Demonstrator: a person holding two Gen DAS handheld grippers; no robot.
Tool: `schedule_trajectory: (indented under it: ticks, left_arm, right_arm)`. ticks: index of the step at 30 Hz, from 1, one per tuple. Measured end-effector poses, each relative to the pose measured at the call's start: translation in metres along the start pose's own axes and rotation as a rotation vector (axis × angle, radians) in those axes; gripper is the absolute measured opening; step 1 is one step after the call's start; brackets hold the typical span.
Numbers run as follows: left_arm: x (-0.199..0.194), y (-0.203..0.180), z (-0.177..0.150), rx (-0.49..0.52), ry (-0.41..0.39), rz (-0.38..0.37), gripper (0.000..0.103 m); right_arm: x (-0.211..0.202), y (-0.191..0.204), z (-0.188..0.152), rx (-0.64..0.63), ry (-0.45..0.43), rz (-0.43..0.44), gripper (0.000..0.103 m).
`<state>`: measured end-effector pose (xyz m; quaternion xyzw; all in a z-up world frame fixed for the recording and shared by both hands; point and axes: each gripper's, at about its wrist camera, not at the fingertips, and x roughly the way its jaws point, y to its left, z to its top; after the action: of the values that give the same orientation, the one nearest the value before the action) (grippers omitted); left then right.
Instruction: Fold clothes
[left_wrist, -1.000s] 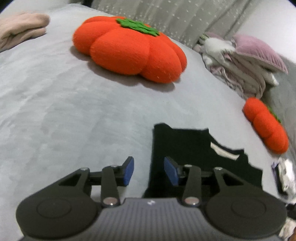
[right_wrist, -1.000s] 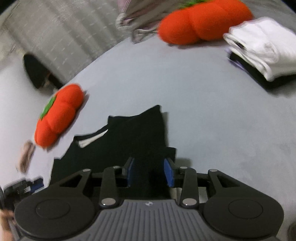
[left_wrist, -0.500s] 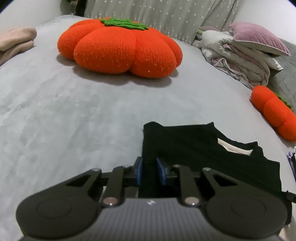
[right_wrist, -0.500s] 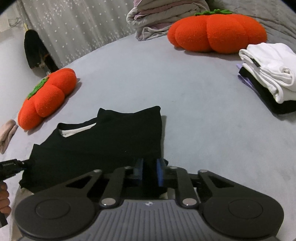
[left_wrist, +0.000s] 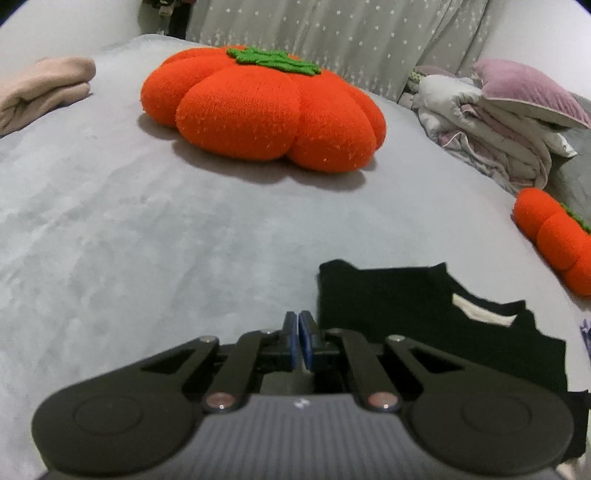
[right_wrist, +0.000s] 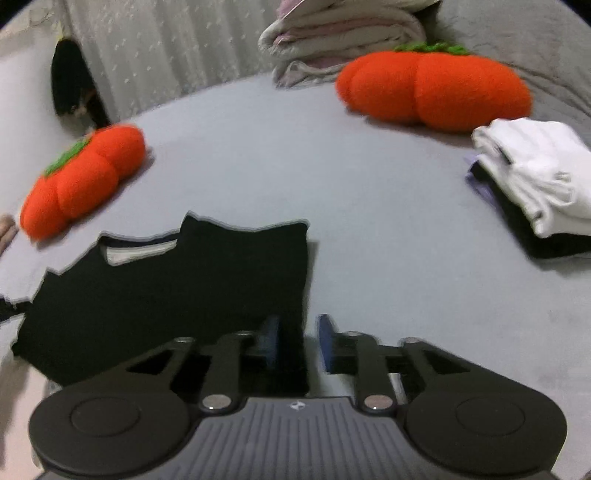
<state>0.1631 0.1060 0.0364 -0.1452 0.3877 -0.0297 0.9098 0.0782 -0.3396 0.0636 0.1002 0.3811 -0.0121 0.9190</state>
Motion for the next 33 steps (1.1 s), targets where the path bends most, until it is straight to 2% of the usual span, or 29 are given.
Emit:
schedule_trajectory:
  ticks: [3, 5, 7, 10, 14, 17, 21, 24, 28, 30, 33]
  left_arm:
    - [-0.01, -0.01, -0.001, 0.025, -0.028, -0.015, 0.004]
    - [-0.015, -0.02, -0.004, 0.051, -0.038, -0.042, 0.005]
    - [-0.017, -0.031, -0.008, 0.091, -0.041, -0.062, 0.005]
    - [-0.015, -0.044, -0.017, 0.15, -0.025, -0.078, 0.008]
    - [-0.003, -0.053, -0.031, 0.229, 0.026, -0.026, 0.01]
    - [0.0, -0.053, -0.034, 0.242, 0.033, -0.019, 0.01]
    - [-0.003, -0.052, -0.031, 0.221, 0.033, -0.021, 0.011]
    - [-0.006, -0.053, -0.029, 0.217, 0.02, -0.022, 0.019]
    - [-0.007, -0.056, -0.031, 0.237, 0.011, -0.009, 0.02]
    - [-0.006, -0.057, -0.031, 0.245, 0.012, -0.003, 0.02]
    - [-0.005, -0.057, -0.033, 0.257, 0.014, 0.005, 0.02]
  right_arm:
    - [-0.016, -0.007, 0.003, 0.016, -0.059, 0.015, 0.029]
    - [-0.017, -0.005, 0.002, -0.018, -0.062, 0.023, 0.027]
    - [-0.011, 0.001, -0.001, -0.043, -0.042, 0.029, 0.021]
    - [0.004, 0.006, -0.003, -0.06, 0.015, 0.03, 0.021]
    - [0.028, 0.01, -0.012, -0.084, 0.101, 0.006, 0.021]
    - [0.03, 0.009, -0.01, -0.08, 0.098, 0.01, 0.021]
    - [0.013, 0.0, -0.003, -0.015, 0.048, 0.025, 0.021]
    - [-0.005, -0.004, 0.001, -0.013, -0.02, 0.032, 0.021]
    - [-0.005, -0.006, 0.003, -0.013, -0.048, 0.02, 0.021]
    - [0.002, -0.005, 0.003, -0.014, -0.028, 0.018, 0.021]
    - [0.022, 0.0, -0.005, -0.04, 0.08, 0.007, 0.021]
